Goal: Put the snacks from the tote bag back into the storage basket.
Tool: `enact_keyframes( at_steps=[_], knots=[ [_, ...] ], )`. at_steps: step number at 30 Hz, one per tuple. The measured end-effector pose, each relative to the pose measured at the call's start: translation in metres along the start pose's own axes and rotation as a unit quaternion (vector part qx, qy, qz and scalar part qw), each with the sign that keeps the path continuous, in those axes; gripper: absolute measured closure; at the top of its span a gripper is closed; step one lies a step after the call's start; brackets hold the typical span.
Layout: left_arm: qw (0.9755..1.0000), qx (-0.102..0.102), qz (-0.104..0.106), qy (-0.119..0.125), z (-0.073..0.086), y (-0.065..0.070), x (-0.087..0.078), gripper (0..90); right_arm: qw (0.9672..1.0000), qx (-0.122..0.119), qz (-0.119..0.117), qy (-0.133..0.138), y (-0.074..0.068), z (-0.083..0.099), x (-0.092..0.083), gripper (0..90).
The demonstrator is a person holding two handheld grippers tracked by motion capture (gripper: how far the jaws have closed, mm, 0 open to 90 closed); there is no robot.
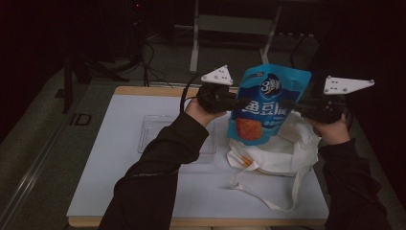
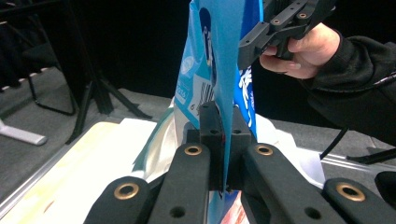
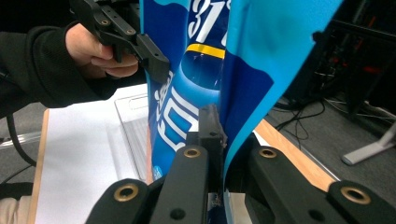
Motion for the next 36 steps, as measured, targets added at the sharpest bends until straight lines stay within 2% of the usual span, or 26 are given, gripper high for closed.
enact_keyframes(
  at_steps=[16, 22, 29, 36],
  knots=[
    [0.9997, -0.010, -0.023, -0.003, 0.026, -0.010, -0.054, 90.0, 0.9993, -0.015, -0.033, 0.000, -0.021, -0.024, 0.051, 88.6],
    [0.9991, -0.015, -0.039, -0.007, 0.038, -0.015, -0.073, 90.0, 0.9988, -0.018, -0.045, -0.004, -0.029, -0.031, 0.073, 88.6],
    [0.9988, -0.020, -0.044, -0.009, 0.054, -0.020, -0.096, 90.0, 0.9977, -0.021, -0.064, -0.009, -0.039, -0.037, 0.098, 88.6],
    [0.9987, -0.029, -0.040, -0.007, 0.072, -0.027, -0.117, 90.0, 0.9961, -0.027, -0.083, -0.016, -0.050, -0.042, 0.125, 88.6]
  ],
)
Point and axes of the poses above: each handheld gripper's, and its own axes: x roughly forward along the jaws, z roughly out of its underside, y roughly to its right, the point moved 9 cm from there along x, roughly forward along the jaws, and after that the axes turned 5 degrees about -y, right-handed, at the moved point
